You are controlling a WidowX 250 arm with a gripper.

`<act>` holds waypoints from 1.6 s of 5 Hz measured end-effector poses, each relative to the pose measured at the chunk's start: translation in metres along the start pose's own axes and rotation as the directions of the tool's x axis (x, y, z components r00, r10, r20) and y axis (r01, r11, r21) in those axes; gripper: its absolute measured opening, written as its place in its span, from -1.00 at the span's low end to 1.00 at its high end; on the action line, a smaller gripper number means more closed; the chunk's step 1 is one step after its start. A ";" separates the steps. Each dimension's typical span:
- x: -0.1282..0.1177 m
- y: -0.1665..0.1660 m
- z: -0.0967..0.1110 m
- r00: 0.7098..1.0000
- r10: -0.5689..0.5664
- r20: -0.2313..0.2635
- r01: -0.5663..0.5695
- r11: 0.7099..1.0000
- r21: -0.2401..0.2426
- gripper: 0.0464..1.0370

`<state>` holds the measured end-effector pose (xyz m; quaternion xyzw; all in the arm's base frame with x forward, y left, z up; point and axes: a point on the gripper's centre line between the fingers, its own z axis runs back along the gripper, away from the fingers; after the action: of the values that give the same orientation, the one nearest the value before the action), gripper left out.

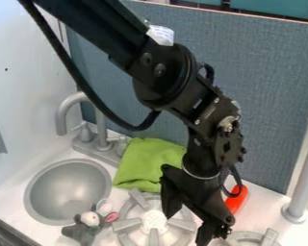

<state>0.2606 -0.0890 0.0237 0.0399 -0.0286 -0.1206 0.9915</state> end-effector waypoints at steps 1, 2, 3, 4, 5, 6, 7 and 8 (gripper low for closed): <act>-0.005 -0.001 -0.008 0.999 -0.006 -0.032 0.006 1.000 0.001 0.92; -0.011 -0.005 -0.014 0.995 -0.072 -0.071 0.070 0.997 -0.025 0.92; -0.022 -0.009 -0.031 0.986 -0.108 -0.128 0.103 0.994 -0.046 0.92; -0.025 -0.017 -0.049 0.980 -0.152 -0.128 0.148 0.988 -0.044 0.92; -0.023 -0.021 -0.065 0.982 -0.158 -0.106 0.154 0.987 -0.047 0.92; -0.025 -0.024 -0.078 0.979 -0.161 -0.126 0.158 0.987 -0.039 0.92; -0.028 -0.024 -0.087 0.976 -0.156 -0.150 0.154 0.988 -0.025 0.92; -0.025 -0.026 -0.093 0.979 -0.161 -0.124 0.159 0.987 -0.029 0.92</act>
<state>0.2368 -0.1015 -0.0722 0.0402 0.0383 -0.1976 0.9787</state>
